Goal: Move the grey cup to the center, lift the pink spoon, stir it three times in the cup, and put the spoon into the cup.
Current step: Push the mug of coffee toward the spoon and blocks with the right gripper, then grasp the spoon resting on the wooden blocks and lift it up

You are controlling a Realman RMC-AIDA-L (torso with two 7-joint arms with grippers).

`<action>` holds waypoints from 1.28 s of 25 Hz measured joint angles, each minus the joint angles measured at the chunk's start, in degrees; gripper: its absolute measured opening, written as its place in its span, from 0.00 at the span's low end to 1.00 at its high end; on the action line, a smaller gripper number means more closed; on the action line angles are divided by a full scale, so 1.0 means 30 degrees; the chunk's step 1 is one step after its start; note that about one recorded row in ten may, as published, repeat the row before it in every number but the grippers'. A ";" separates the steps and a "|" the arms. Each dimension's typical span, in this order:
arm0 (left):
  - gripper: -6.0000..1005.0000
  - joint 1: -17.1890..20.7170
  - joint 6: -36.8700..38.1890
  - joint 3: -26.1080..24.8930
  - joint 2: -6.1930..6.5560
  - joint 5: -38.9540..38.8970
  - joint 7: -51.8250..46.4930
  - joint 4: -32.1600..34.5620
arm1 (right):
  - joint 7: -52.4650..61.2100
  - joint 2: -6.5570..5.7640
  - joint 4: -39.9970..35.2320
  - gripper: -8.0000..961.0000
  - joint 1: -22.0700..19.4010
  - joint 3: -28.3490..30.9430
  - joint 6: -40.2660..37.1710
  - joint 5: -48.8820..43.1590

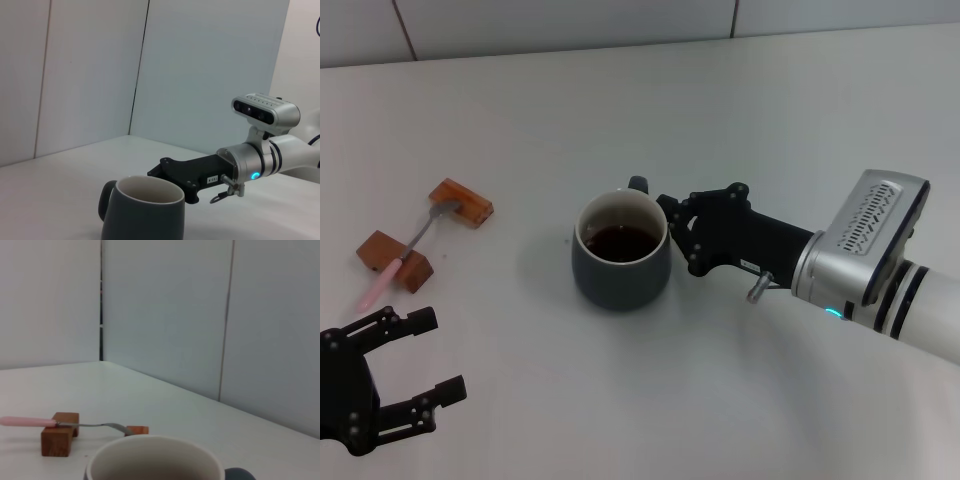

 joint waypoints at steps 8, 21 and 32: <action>0.80 0.0037 0.0104 0.0000 -0.0032 -0.0002 0.0000 0.0000 | 0.0000 0.0000 0.0296 0.04 0.0264 0.0104 0.0048 -0.0395; 0.79 0.0088 0.0491 -0.0789 -0.0019 -0.0003 0.0000 0.0068 | 0.4308 -0.0219 -0.6480 0.04 -0.7273 0.1285 -1.0726 -0.0269; 0.79 -0.0428 0.0358 -0.0947 -0.0126 -0.0001 0.0139 0.0197 | 0.6592 -0.0254 -1.0512 0.25 -0.9509 0.0670 -1.3936 -0.5366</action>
